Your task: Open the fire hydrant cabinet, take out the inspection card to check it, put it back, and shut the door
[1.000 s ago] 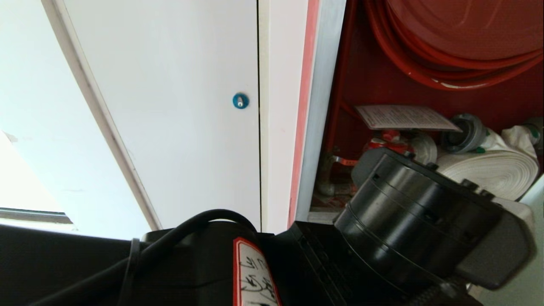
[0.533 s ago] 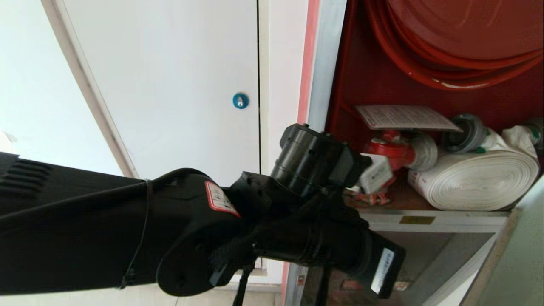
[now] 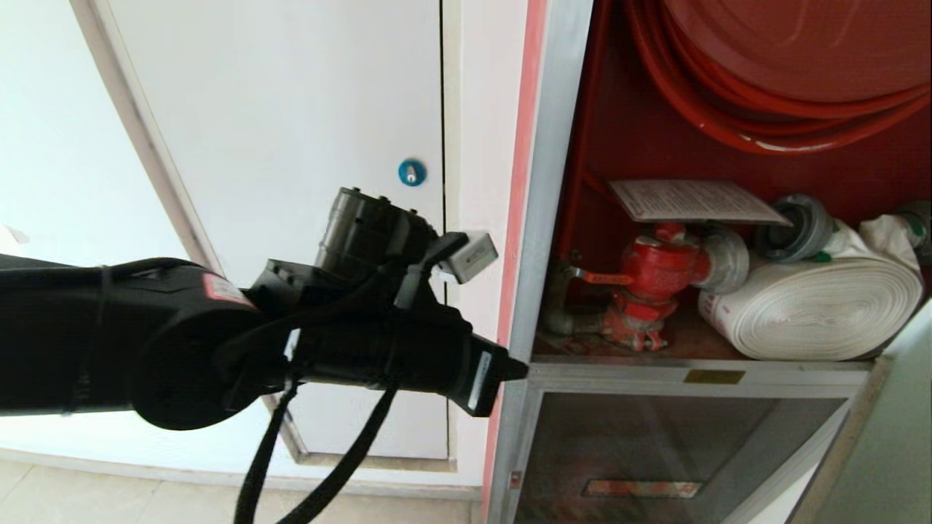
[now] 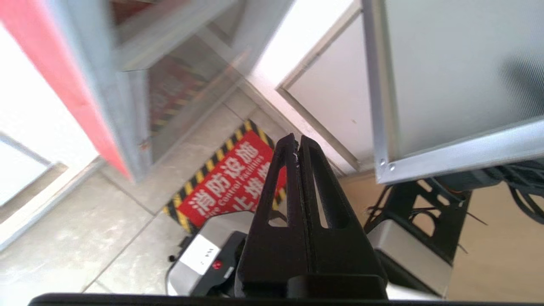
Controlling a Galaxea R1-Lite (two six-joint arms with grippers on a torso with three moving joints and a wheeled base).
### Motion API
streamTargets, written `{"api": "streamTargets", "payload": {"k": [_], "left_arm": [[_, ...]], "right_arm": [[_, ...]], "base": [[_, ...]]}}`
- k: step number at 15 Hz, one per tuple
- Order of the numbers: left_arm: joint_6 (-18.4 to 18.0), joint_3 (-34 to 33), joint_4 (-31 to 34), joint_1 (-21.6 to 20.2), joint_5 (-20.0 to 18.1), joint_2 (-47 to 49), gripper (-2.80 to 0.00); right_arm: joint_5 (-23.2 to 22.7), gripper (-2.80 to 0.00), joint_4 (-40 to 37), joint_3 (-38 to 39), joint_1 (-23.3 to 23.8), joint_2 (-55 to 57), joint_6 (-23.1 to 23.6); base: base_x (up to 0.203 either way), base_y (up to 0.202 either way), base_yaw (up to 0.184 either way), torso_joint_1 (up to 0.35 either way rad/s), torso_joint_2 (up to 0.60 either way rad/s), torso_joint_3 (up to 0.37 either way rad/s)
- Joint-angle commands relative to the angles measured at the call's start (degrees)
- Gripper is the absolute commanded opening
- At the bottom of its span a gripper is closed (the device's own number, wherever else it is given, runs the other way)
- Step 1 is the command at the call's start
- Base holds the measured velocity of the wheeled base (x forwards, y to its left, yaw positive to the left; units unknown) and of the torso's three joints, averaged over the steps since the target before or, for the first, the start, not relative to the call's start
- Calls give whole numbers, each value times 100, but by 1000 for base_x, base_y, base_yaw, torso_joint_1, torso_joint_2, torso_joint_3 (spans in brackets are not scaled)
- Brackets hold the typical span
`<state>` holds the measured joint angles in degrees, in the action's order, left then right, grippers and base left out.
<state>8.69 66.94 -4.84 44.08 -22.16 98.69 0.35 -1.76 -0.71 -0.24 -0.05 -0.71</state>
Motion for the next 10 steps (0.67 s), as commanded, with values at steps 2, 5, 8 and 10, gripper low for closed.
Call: {"api": "streamTargets", "payload": {"k": [2,5,8,10], "left_arm": [[-67,-488,-6,-288,-1,-872,-280],[-182,-947,-4,-622,177,-1622,-280],[-521,-1425,-8,-1178,1336,-2311,-280],[-609,-1613,-8,-1524,1477,-2645,-280]], "right_arm": [[0,-280,0,0,-2,-4,0],[0,-280,0,0,-2,-4,0],[0,-280,9,0,-2,-4,10],[9,-280,18,9,-2,-4,-79]], "base": [[0,0,0,0,0,0],[0,0,0,0,0,0],[0,0,0,0,0,0],[0,0,0,0,0,0]]}}
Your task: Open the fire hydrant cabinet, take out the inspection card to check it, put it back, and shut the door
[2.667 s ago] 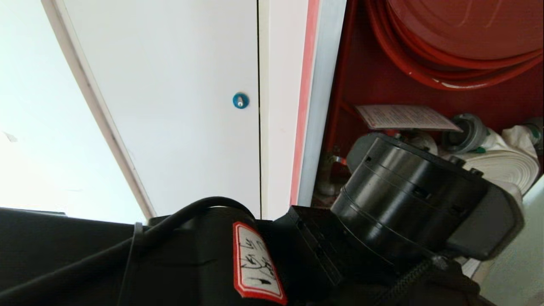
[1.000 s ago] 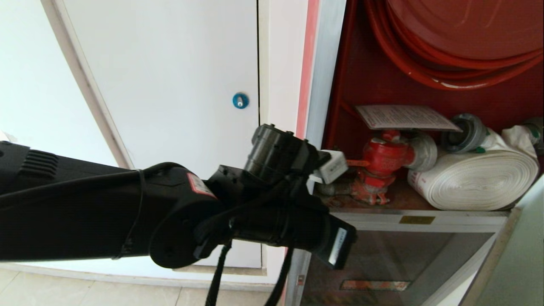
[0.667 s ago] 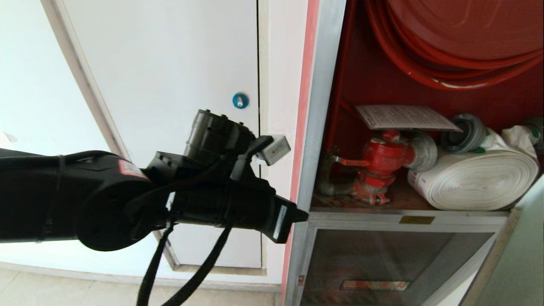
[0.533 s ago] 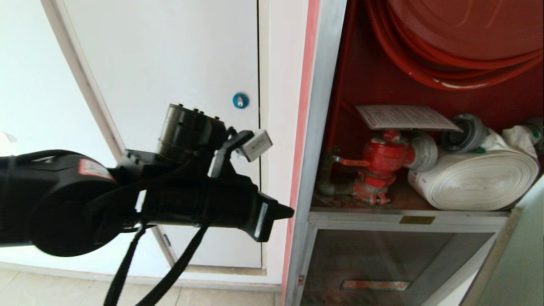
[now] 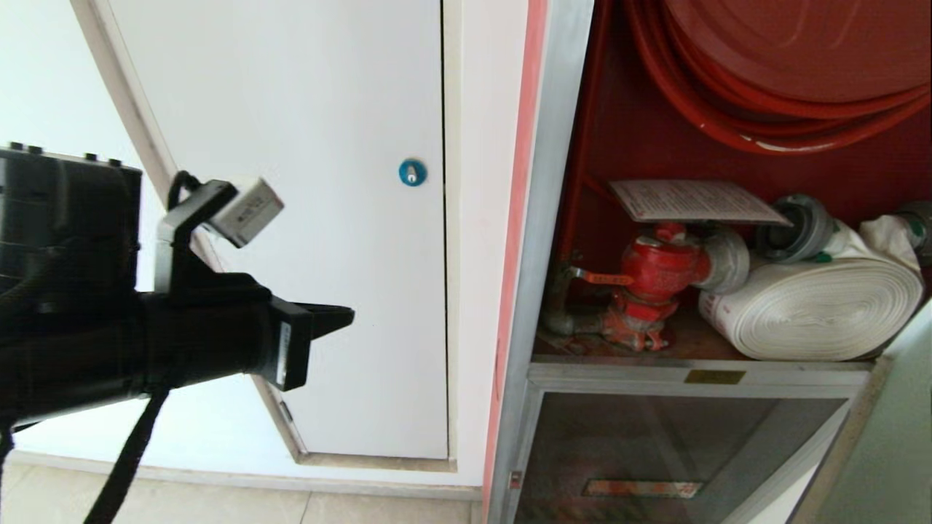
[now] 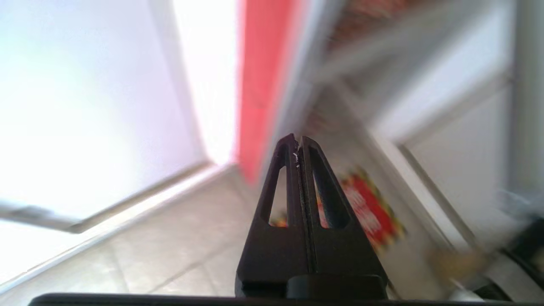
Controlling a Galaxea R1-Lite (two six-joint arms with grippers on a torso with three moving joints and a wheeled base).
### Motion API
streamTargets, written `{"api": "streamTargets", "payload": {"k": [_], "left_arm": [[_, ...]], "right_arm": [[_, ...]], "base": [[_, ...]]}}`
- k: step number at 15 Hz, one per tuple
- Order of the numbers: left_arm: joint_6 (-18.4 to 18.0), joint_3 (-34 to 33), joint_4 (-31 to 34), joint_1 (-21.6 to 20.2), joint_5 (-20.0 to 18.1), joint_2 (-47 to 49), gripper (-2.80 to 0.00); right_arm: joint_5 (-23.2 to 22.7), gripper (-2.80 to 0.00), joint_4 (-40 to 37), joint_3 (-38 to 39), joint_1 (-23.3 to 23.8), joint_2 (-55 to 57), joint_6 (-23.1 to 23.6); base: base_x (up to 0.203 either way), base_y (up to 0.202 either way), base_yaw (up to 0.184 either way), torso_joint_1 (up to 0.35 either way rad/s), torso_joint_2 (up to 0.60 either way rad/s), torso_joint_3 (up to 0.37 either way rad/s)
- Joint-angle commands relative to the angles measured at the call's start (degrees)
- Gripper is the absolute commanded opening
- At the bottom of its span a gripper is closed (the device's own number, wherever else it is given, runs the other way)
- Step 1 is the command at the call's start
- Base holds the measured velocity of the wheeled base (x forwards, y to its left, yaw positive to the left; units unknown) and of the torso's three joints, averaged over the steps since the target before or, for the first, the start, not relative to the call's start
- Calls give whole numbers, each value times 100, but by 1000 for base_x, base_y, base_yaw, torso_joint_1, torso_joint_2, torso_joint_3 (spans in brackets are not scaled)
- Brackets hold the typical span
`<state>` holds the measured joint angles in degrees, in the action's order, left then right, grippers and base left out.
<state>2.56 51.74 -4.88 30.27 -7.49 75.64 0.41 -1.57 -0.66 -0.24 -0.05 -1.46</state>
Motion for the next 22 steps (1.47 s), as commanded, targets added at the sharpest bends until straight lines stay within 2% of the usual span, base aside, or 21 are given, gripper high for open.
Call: {"api": "streamTargets", "payload": {"k": [1,5,9,13,15,16,18,21,22], "left_arm": [[-18,-162,-4,-268,25,-467,-280],[-106,-537,-10,-901,115,-1030,-280],[-172,-995,-13,-1535,874,-1933,-280],[-368,-1599,-7,-2003,1168,-3364,-280],[-446,-1901,-8,-2144,1616,-3774,-280],[-470,-1988,-13,-2205,1697,-3846,-280],[-495,-2189,-8,-2422,1637,-4130,-280],[-514,-2588,-1,-2702,913,-4750,-280],[-507,-2753,-3,-2834,787,-4950,-280]], "right_arm": [[2,-280,8,4,-2,-4,-5],[2,-280,8,4,-2,-4,-12],[2,-280,8,4,-2,-4,-12],[2,-280,8,4,-2,-4,-12],[2,-280,8,4,-2,-4,-12],[2,-280,8,4,-2,-4,-12],[2,-280,8,4,-2,-4,-12],[2,-280,8,4,-2,-4,-12],[2,-280,8,4,-2,-4,-12]], "base": [[0,0,0,0,0,0],[0,0,0,0,0,0],[0,0,0,0,0,0],[0,0,0,0,0,0],[0,0,0,0,0,0],[0,0,0,0,0,0],[0,0,0,0,0,0],[0,0,0,0,0,0],[0,0,0,0,0,0]]}}
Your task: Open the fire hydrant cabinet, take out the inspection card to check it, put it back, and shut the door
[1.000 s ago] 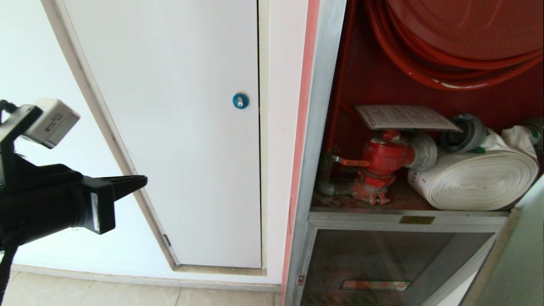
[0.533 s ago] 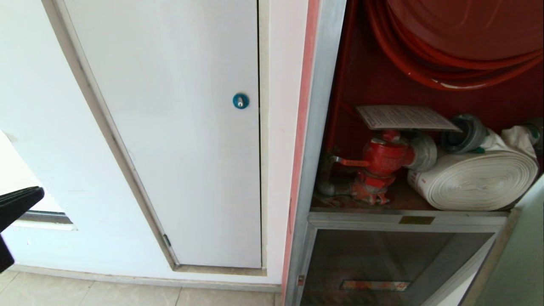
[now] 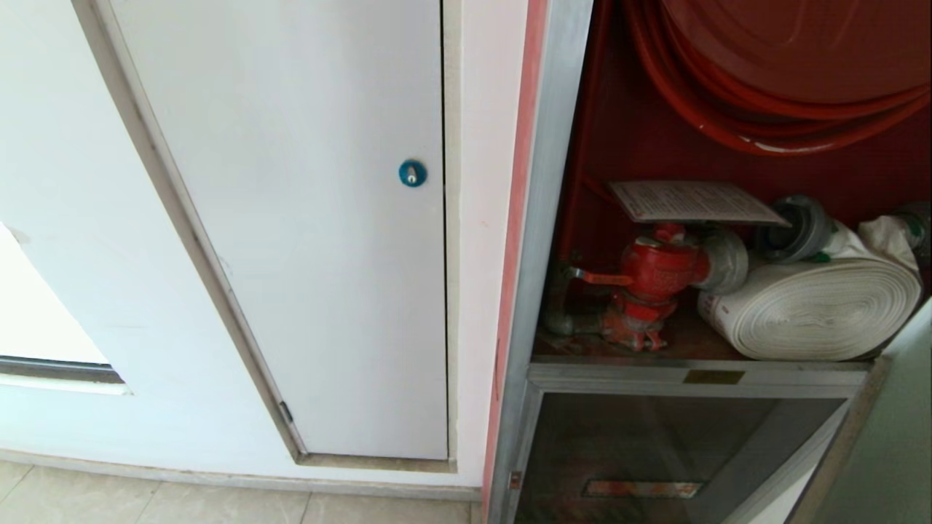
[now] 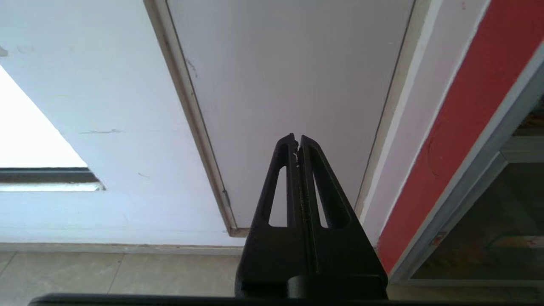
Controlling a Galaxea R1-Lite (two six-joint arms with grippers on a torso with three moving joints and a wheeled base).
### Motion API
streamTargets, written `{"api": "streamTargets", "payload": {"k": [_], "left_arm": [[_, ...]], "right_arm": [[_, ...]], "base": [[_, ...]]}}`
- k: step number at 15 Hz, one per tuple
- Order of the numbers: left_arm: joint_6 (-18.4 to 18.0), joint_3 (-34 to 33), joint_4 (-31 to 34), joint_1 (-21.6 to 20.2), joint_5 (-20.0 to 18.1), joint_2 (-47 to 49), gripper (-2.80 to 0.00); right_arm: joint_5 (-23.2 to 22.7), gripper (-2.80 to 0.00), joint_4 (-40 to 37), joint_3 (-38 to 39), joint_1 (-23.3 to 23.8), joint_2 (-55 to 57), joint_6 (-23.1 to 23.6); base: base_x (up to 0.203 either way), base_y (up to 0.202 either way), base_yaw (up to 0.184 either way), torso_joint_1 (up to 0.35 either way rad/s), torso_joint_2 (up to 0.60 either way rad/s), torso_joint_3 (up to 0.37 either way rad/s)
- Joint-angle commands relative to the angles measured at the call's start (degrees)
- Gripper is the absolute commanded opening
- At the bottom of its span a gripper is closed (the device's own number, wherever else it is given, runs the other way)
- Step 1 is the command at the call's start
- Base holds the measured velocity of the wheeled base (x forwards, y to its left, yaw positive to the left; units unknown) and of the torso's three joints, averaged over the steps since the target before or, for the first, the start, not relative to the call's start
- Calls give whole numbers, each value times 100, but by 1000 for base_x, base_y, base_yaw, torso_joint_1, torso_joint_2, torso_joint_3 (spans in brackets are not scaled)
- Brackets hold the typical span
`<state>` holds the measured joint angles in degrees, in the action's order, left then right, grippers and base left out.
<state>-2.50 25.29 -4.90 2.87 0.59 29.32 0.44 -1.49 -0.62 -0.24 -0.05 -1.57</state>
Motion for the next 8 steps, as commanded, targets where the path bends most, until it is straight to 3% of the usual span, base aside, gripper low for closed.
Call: {"api": "streamTargets", "payload": {"k": [1,4,8], "left_arm": [[3,-321,-7,-202,-162,-500,-280],[10,-788,-10,-246,-576,-978,-280],[-11,-1246,16,-231,-789,-1777,-280]], "right_arm": [[0,-280,-1,1,-2,-4,-1],[0,-280,-1,1,-2,-4,-1],[0,-280,-1,1,-2,-4,-1]], "base": [[0,0,0,0,0,0],[0,0,0,0,0,0],[0,0,0,0,0,0]]}}
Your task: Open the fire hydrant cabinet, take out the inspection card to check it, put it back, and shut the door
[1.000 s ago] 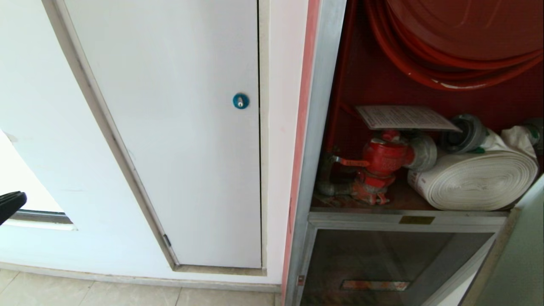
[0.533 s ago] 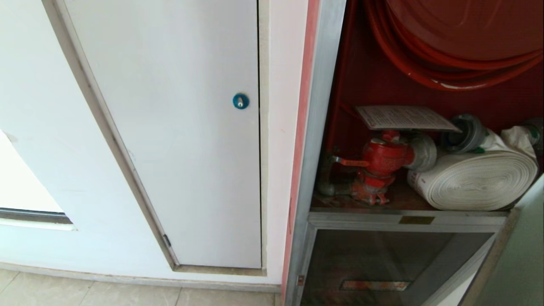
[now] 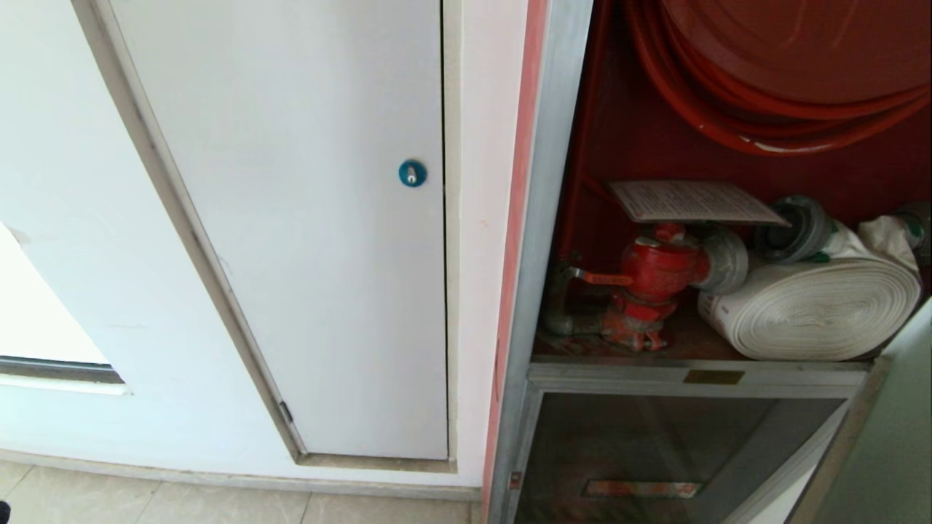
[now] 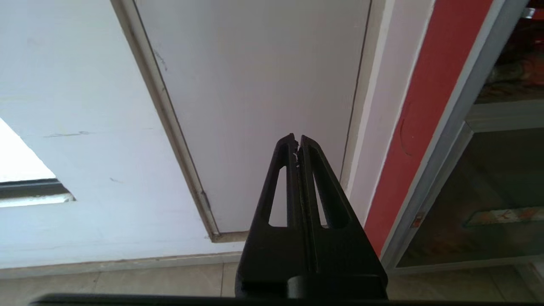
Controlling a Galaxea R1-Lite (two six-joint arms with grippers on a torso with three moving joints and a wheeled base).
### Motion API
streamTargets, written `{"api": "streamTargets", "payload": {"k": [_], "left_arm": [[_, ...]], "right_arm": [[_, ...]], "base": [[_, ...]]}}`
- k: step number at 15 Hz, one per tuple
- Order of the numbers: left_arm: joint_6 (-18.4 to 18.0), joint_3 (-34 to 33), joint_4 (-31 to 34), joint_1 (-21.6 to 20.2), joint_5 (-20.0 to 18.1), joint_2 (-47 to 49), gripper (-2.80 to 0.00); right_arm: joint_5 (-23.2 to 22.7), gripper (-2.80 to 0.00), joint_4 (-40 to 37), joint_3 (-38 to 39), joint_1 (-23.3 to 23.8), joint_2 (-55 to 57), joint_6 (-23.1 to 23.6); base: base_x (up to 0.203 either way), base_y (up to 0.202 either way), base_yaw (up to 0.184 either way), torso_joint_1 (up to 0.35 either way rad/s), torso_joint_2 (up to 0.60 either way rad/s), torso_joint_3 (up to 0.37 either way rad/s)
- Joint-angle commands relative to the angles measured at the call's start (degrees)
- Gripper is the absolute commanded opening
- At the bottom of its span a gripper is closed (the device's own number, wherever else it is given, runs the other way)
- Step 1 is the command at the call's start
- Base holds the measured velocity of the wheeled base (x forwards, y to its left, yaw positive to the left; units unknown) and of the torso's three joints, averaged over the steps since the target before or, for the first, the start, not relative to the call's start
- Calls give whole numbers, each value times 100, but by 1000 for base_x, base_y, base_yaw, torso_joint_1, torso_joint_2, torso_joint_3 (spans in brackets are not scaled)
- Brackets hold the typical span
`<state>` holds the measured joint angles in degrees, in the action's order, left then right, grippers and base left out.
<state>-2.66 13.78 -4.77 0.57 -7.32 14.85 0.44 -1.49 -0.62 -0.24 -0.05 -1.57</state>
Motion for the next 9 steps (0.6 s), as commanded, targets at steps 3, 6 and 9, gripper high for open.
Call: {"api": "streamTargets", "payload": {"k": [3,6,9], "left_arm": [[-374,-726,13,-20,-180,-927,-280],[-449,-1196,12,-22,-174,-1435,-280],[-319,-1305,13,-22,80,-1494,-280]], "right_arm": [[0,-280,-1,1,-2,-4,-1],[0,-280,-1,1,-2,-4,-1],[0,-280,-1,1,-2,-4,-1]], "base": [[0,0,0,0,0,0],[0,0,0,0,0,0],[0,0,0,0,0,0]]}}
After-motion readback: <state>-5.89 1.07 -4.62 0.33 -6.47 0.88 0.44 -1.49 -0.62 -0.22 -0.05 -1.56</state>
